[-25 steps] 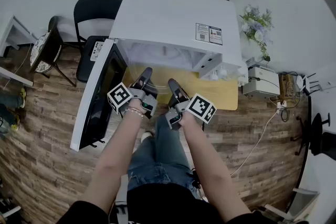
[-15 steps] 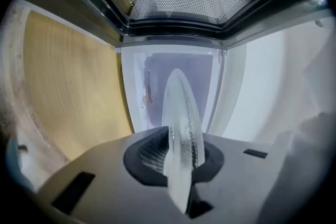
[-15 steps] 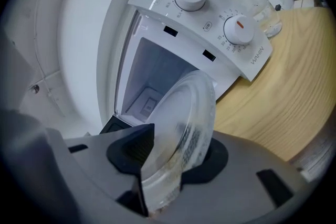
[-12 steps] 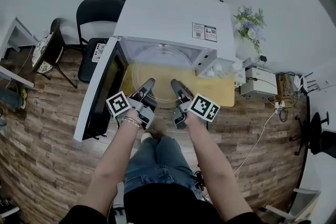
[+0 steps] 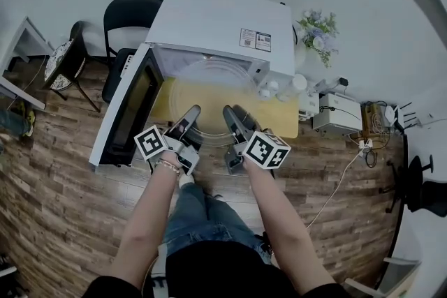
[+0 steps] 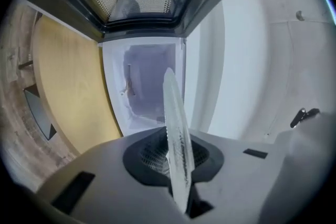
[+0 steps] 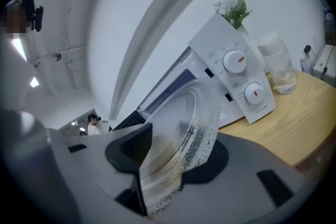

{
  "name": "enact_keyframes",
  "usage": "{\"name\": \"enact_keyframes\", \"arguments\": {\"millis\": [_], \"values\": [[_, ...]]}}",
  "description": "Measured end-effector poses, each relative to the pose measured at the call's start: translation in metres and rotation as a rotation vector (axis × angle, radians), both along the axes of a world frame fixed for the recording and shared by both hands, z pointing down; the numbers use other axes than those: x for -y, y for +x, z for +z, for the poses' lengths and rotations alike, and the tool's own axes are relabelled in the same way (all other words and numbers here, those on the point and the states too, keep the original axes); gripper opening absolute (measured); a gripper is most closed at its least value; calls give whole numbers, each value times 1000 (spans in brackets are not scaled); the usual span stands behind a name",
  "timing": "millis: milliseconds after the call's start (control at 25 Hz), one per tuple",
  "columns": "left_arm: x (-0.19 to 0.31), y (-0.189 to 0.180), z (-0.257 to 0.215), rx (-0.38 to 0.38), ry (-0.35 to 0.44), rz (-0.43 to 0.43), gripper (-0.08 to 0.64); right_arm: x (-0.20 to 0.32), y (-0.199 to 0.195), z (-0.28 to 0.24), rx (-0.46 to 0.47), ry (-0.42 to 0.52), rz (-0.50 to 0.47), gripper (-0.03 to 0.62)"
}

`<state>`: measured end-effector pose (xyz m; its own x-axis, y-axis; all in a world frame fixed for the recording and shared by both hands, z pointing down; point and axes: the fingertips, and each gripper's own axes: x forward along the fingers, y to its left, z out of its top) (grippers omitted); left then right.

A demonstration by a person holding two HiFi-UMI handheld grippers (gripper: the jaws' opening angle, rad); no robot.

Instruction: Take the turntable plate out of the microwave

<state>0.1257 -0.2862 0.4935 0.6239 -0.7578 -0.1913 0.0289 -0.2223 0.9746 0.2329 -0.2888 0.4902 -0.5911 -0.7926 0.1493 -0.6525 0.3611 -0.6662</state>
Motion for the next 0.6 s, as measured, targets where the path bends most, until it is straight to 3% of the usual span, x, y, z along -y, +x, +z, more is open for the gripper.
{"name": "enact_keyframes", "arguments": {"millis": [400, 600], "values": [[-46, 10, -59, 120, 176, -24, 37, -46, 9, -55, 7, 125, -6, 186], [-53, 13, -96, 198, 292, -61, 44, -52, 12, -98, -36, 245, -23, 186]]}}
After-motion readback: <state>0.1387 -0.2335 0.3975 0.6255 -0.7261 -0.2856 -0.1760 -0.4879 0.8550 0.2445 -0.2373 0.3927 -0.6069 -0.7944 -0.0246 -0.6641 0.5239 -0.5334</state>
